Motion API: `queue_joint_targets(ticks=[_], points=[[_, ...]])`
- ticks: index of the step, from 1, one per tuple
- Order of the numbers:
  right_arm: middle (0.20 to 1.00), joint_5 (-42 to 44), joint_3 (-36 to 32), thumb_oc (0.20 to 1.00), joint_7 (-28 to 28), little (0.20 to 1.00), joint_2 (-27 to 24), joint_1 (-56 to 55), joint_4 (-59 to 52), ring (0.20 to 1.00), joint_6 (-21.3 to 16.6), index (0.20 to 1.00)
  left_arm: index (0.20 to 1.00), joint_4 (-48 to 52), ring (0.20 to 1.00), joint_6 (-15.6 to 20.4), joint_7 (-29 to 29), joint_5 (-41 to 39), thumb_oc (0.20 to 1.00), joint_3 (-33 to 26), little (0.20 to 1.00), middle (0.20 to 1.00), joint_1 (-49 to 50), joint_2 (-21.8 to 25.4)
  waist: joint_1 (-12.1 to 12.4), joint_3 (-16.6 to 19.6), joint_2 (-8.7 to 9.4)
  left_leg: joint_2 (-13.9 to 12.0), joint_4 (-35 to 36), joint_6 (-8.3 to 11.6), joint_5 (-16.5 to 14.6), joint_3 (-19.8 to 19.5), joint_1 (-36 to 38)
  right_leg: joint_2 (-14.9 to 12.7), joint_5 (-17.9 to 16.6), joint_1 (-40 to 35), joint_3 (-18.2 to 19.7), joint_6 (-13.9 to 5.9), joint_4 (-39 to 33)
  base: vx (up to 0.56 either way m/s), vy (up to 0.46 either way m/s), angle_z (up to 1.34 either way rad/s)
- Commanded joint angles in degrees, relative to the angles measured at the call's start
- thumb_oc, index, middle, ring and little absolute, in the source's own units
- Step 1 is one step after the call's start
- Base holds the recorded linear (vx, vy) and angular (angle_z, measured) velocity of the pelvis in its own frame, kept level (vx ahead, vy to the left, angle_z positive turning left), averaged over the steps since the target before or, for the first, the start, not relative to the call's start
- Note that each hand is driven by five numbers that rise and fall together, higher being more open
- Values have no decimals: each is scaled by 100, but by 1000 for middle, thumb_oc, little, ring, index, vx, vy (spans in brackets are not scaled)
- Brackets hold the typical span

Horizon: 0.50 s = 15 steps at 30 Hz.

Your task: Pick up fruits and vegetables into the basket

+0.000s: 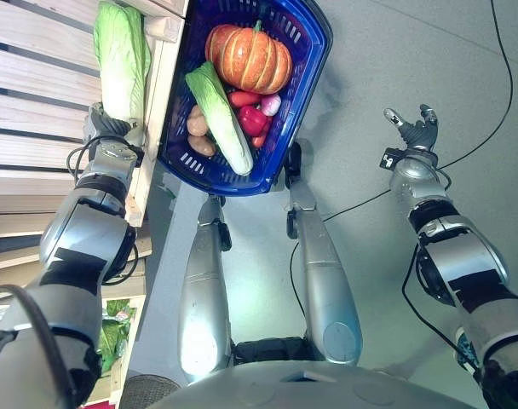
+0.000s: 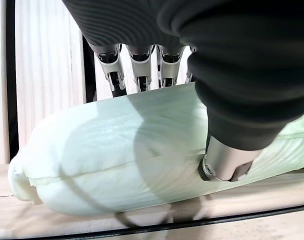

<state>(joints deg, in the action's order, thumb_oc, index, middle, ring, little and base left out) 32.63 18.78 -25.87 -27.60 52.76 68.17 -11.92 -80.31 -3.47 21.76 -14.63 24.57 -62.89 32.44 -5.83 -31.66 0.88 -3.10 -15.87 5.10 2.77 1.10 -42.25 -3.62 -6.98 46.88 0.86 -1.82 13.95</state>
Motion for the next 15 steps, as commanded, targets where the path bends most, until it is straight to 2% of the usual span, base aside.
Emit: queue_joint_targets(ticks=[1, 3, 5, 6, 7, 9, 11, 15], points=[[1000, 45, 22, 1000, -133, 1000, 109, -154, -70, 1000, -172, 1000, 200, -368, 200, 128, -461, -388, 200, -171, 200, 200, 115, -221, 5, 186, 34, 304, 135, -47, -51, 96, -214, 311, 700, -78, -317, -209, 357, 0, 0, 0], [1000, 57, 28, 1000, -124, 1000, 112, -152, -89, 1000, -186, 1000, 200, -359, 200, 222, -504, -544, 200, -189, 200, 200, 134, -234, 5, 186, 29, 306, 130, -42, -48, 97, -214, 307, 693, -79, -318, -208, 354, 0, 0, 0], [1000, 66, 31, 1000, -71, 1000, 130, -167, -131, 1000, -266, 1000, 200, -312, 200, 465, -451, -880, 200, -254, 200, 200, 182, -243, 10, 186, 12, 316, 146, -46, -50, 89, -190, 309, 696, -92, -317, -209, 353, 0, 0, 0], [1000, 88, 41, 1000, -11, 1000, 134, -209, -214, 1000, -334, 1000, 200, -248, 200, 718, -325, -1072, 200, -336, 200, 200, 254, -243, 16, 186, 7, 319, 146, -46, -54, 82, -179, 309, 706, -101, -310, -211, 362, 0, 0, 0], [1000, 98, 42, 1000, 11, 1000, 134, -214, -227, 1000, -354, 1000, 200, -237, 200, 780, -308, -1123, 200, -348, 200, 200, 265, -242, 17, 186, 6, 319, 147, -45, -55, 80, -177, 308, 708, -103, -309, -212, 362, 3, -30, 0], [1000, 173, 90, 1000, 160, 1000, 189, -295, -471, 1000, -506, 1000, 200, -4, 200, 1367, -86, -1290, 200, -562, 200, 200, 412, -219, 39, 186, -8, 332, 154, -36, -65, 58, -136, 312, 734, -145, -302, -212, 360, -1, -31, 0], [1000, 248, 106, 1000, 214, 1000, 190, -356, -685, 1000, -546, 1000, 200, 237, 200, 1615, 101, -1325, 200, -680, 200, 200, 522, -190, 56, 186, -25, 345, 184, -32, -16, 39, -152, 311, 691, -135, -310, -209, 323, 0, 0, 0], [1000, 480, 88, 1000, 592, 1000, 203, -654, -1245, 1000, -825, 1000, 200, 1110, 200, 2316, 675, -901, 200, -886, 200, 200, 937, -170, 122, 186, -71, 367, 201, -17, -33, -16, -105, 312, 750, -197, -318, -192, 339, 0, 0, 0]])
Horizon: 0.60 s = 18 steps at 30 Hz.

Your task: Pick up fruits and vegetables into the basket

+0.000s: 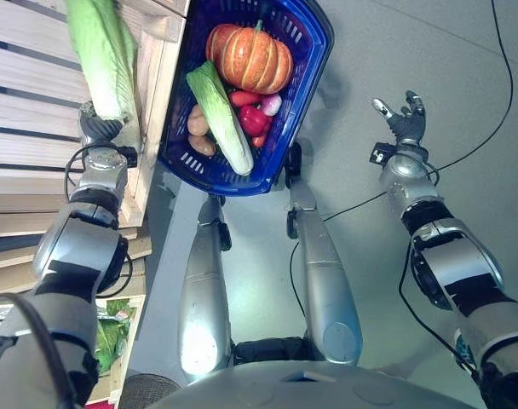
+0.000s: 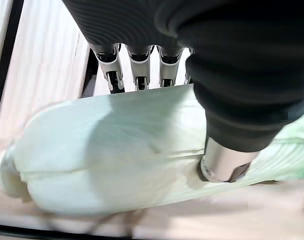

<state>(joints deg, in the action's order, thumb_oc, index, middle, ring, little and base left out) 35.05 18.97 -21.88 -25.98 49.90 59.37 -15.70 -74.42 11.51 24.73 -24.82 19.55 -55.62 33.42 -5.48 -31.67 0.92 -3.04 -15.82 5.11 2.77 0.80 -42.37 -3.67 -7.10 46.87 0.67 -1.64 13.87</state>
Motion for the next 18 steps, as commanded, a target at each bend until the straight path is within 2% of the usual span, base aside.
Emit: queue_joint_targets(ticks=[1, 4, 5, 6, 10, 11, 12, 18], points=[[1000, 263, 75, 1000, 227, 1000, 41, -446, -502, 1000, -485, 1000, 200, 753, 200, 889, 497, 257, 200, -394, 200, 200, 282, -269, 100, 188, -76, 362, 195, -18, -31, 7, -97, 317, 769, -200, -300, -204, 352, 0, 0, 0], [1000, 344, 69, 1000, 300, 1000, 88, -731, -1063, 1000, -581, 1000, 200, 1649, 200, 991, 990, 813, 200, -334, 200, 200, 521, -316, 140, 188, -90, 380, 201, -28, -27, -25, -95, 324, 777, -212, -309, -197, 366, -6, -15, 2], [1000, 342, 69, 1000, 297, 1000, 87, -735, -1069, 1000, -578, 1000, 200, 1658, 200, 986, 996, 819, 200, -336, 200, 200, 528, -318, 140, 188, -91, 380, 202, -28, -26, -25, -93, 324, 775, -214, -309, -197, 365, -12, -18, 5], [1000, 486, 37, 1000, 426, 1000, 97, -860, -1330, 1000, -638, 1000, 200, 2114, 200, 996, 1242, 1173, 200, -284, 200, 200, 632, -327, 163, 188, -102, 389, 219, -37, -21, -35, -102, 321, 775, -212, -324, -197, 360, -13, -12, 5], [1000, 770, -21, 1000, 907, 1000, 57, -1025, -1671, 1000, -707, 1000, 200, 2746, 200, 1057, 1453, 1558, 200, -240, 200, 200, 806, -306, 207, 188, -129, 398, 231, -39, 1, -46, -101, 296, 763, -229, -373, -199, 359, -6, -6, 2], [1000, 1004, -4, 1000, 1251, 1000, 44, -1084, -1858, 1000, -743, 1000, 200, 2970, 200, 1074, 1549, 1776, 200, -172, 200, 200, 829, -275, 223, 188, -136, 403, 242, -42, 17, -47, -96, 280, 749, -239, -400, -201, 354, -11, -14, 3], [1000, 1086, 3, 1000, 1367, 1000, 46, -1130, -2029, 1000, -755, 1000, 200, 3121, 200, 1051, 1595, 1927, 200, -146, 200, 200, 843, -259, 227, 188, -135, 406, 231, -39, 19, -47, -99, 274, 748, -240, -409, -202, 366, -7, -14, 3], [1000, 1559, -82, 1000, 1751, 1000, 16, -1468, -2743, 1000, -1012, 1000, 200, 3839, 200, 1180, 1741, 2616, 200, -8, 200, 200, 979, -118, 232, 188, -137, 407, 234, -44, 48, -27, -43, 252, 719, -311, -439, -216, 374, 1, -3, 1]])
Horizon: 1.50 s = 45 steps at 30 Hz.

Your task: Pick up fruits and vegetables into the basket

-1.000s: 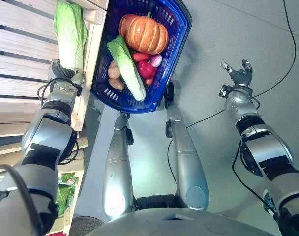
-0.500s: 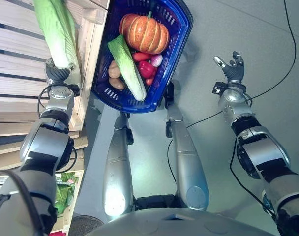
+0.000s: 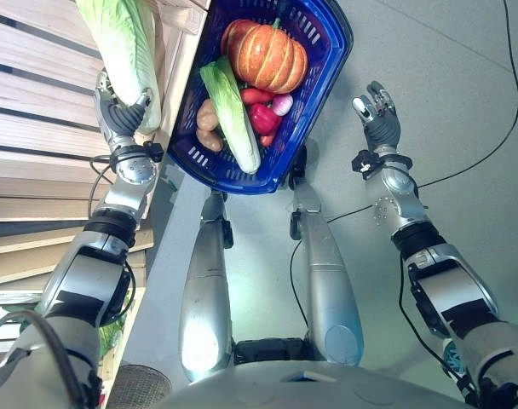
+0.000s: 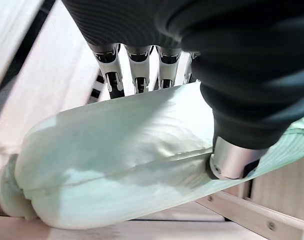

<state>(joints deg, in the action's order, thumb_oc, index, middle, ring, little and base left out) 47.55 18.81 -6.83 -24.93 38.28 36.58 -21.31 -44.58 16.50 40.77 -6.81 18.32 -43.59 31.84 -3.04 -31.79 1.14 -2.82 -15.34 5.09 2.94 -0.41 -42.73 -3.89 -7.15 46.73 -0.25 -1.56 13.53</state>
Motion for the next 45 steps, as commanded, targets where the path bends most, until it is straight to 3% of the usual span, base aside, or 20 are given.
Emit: queue_joint_targets(ticks=[1, 6, 14, 25, 33, 38, 45], points=[[1000, 302, -110, 1000, 280, 1000, -78, -352, -542, 1000, -498, 1000, 200, 971, 200, 705, 122, 891, 200, 136, 200, 200, -193, 49, -14, 200, -164, 388, 193, -48, 33, 95, 1, 270, 715, -301, -352, -234, 406, 0, 0, 0], [1000, 44, -251, 1000, 179, 1000, -19, -488, -954, 1000, -527, 1000, 200, 1595, 200, 672, -57, 1030, 200, 189, 200, 200, -59, 98, -2, 200, -172, 398, 252, -74, 40, 93, 37, 244, 678, -337, -367, -264, 359, 0, 0, 0], [1000, -169, -321, 1000, 103, 1000, -80, -531, -1358, 1000, -360, 1000, 200, 2107, 200, 319, -337, 1245, 200, 286, 200, 200, -9, 234, -5, 200, -191, 408, 290, -87, 65, 114, 66, 217, 629, -387, -383, -288, 291, 0, 0, 0], [1000, 22, -342, 1000, 450, 1000, -126, -566, -1446, 1000, -306, 1000, 200, 2443, 200, 219, -443, 1355, 200, 305, 200, 200, 7, 400, 20, 200, -217, 395, 337, -90, 95, 125, 88, 177, 597, -422, -404, -310, 253, 0, 0, 0], [1000, 380, -266, 1000, 1062, 1000, -109, -667, -1821, 1000, -149, 1000, 200, 2786, 200, 419, -676, 1607, 200, 331, 200, 200, 141, 440, 46, 200, -171, 396, 349, -95, 109, 119, 83, 163, 563, -425, -430, -332, 228, 0, 0, 0], [1000, 718, -160, 1000, 1530, 1000, -92, -717, -2107, 1000, 53, 1000, 200, 3094, 200, 646, -1146, 1560, 200, 455, 200, 200, 303, 430, 70, 200, -149, 396, 385, -103, 121, 119, 107, 163, 539, -446, -452, -348, 207, 0, 0, 0], [1000, 798, 24, 1000, 1696, 1000, -59, -689, -2389, 1000, 151, 1000, 200, 3340, 200, 896, -1626, 1481, 200, 791, 200, 200, 407, 368, 91, 200, -110, 395, 455, -117, 149, 124, 139, 178, 488, -474, -473, -368, 150, 0, 0, 0]])
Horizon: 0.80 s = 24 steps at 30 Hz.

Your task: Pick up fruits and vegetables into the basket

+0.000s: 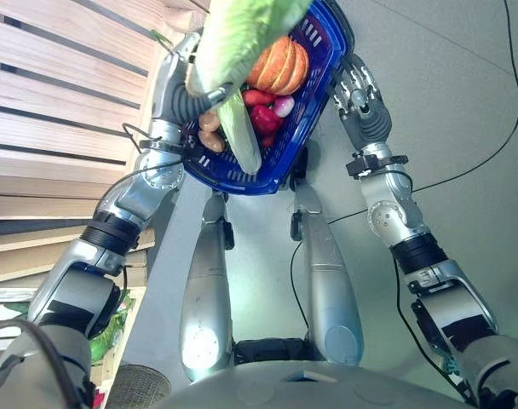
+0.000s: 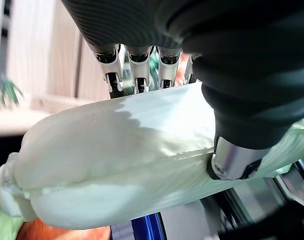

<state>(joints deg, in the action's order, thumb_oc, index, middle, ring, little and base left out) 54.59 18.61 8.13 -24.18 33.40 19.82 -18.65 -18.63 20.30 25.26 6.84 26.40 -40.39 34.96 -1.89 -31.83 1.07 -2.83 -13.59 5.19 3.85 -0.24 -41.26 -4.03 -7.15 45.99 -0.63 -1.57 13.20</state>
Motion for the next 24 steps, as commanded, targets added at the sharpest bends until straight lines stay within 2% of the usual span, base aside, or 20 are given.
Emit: queue_joint_targets(ticks=[1, 13, 24], points=[[1000, 120, 57, 1000, 223, 1000, -141, -194, -715, 1000, -121, 1000, 200, 764, 200, 539, -108, 111, 200, 17, 200, 200, 92, 49, -24, 204, -98, 395, 287, -129, 58, 106, -2, 194, 485, -405, -437, -370, 179, 0, 0, 0], [1000, 377, 191, 1000, 516, 1000, -134, -87, -1003, 1000, 26, 1000, 200, 999, 200, 588, -700, -46, 200, 492, 200, 200, -13, 29, -35, 204, -15, 402, 303, -159, 34, 109, 41, 202, 386, -415, -425, -416, 126, -2, -8, 0], [1000, 542, 392, 1000, 842, 1000, -225, 67, -1307, 1000, 176, 1000, 200, 912, 200, 164, -1248, -198, 200, 884, 200, 200, -115, 69, -44, 204, -10, 404, 296, -161, 45, 108, 10, 193, 342, -390, -421, -437, 94, 0, 0, 0]])
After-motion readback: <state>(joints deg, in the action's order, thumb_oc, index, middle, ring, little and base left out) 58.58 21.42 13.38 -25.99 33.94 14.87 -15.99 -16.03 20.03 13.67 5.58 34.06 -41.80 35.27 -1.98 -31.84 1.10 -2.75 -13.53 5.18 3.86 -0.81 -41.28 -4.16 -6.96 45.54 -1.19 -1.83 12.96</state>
